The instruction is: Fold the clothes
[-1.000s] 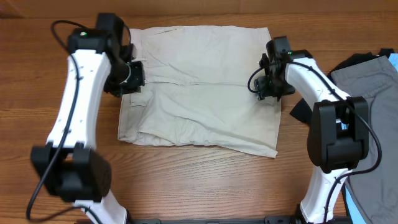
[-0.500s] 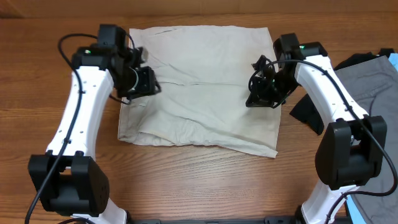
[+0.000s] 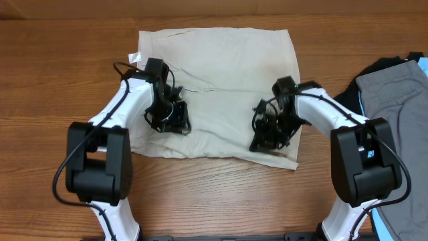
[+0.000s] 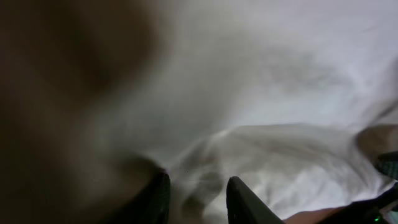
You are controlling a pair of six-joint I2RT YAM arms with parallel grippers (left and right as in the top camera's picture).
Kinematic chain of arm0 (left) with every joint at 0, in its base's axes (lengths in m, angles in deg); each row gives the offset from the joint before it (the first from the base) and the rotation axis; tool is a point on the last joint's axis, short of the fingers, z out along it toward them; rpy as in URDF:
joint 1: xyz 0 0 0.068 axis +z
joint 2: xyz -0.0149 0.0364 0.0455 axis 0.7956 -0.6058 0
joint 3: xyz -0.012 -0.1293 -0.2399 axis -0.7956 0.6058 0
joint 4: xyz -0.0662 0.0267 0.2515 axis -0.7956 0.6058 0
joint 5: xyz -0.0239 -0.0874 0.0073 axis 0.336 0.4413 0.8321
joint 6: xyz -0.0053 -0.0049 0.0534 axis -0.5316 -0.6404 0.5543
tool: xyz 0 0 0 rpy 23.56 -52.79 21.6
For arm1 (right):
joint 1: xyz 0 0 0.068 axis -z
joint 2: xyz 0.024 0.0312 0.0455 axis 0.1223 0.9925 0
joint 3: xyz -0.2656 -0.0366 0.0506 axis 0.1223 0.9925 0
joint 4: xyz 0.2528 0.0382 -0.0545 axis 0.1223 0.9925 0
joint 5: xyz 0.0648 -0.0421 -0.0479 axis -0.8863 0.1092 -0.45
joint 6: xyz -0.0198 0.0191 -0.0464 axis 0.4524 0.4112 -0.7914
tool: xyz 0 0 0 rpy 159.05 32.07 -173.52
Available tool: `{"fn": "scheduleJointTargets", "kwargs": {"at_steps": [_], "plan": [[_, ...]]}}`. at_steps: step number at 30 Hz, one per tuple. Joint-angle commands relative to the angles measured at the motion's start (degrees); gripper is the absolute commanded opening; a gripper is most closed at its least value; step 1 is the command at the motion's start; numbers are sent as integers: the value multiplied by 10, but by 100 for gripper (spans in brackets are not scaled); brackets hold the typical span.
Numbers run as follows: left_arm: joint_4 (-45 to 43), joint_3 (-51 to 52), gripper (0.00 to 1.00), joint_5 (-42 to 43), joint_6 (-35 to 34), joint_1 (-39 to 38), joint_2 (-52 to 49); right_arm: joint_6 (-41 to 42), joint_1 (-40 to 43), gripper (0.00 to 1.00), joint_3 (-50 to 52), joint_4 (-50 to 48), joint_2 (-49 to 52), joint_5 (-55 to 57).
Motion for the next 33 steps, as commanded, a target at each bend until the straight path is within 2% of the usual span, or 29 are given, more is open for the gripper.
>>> {"fn": "scheduleJointTargets", "kwargs": {"at_steps": [1,4,7,10,14,17,20,22,24,26,27,29,31,33], "plan": [[33,6,34,-72,10,1,-35,0,-2,4,38,0,-9,-6],[50,7,32,-114,10,2,-43,3,-2,4,73,-20,-9,6],[59,7,31,-115,9,2,-43,23,-2,4,109,-45,-9,15],[72,7,30,-117,9,2,-43,61,1,4,113,-31,-9,74],[82,7,26,-112,10,3,-42,55,1,4,103,-10,-9,96],[82,-28,17,-51,11,3,-37,55,1,4,49,19,-19,96],[82,-87,19,13,10,2,-25,44,1,4,-31,55,-34,97],[83,-136,21,24,10,2,-18,44,2,4,-96,70,-41,98],[83,-176,24,17,10,2,-16,45,5,4,-145,72,-41,118],[79,-195,22,1,10,2,-16,45,8,13,-167,54,-41,144],[69,-196,10,-23,7,2,-16,45,11,16,-168,32,-41,155],[61,-193,4,-72,-9,2,-21,48,16,16,-162,-9,-39,179],[52,-186,4,-108,-18,2,-28,59,18,14,-161,-25,-35,199],[32,-169,4,-135,-18,2,-36,77,21,7,-161,-32,-28,229]]}}
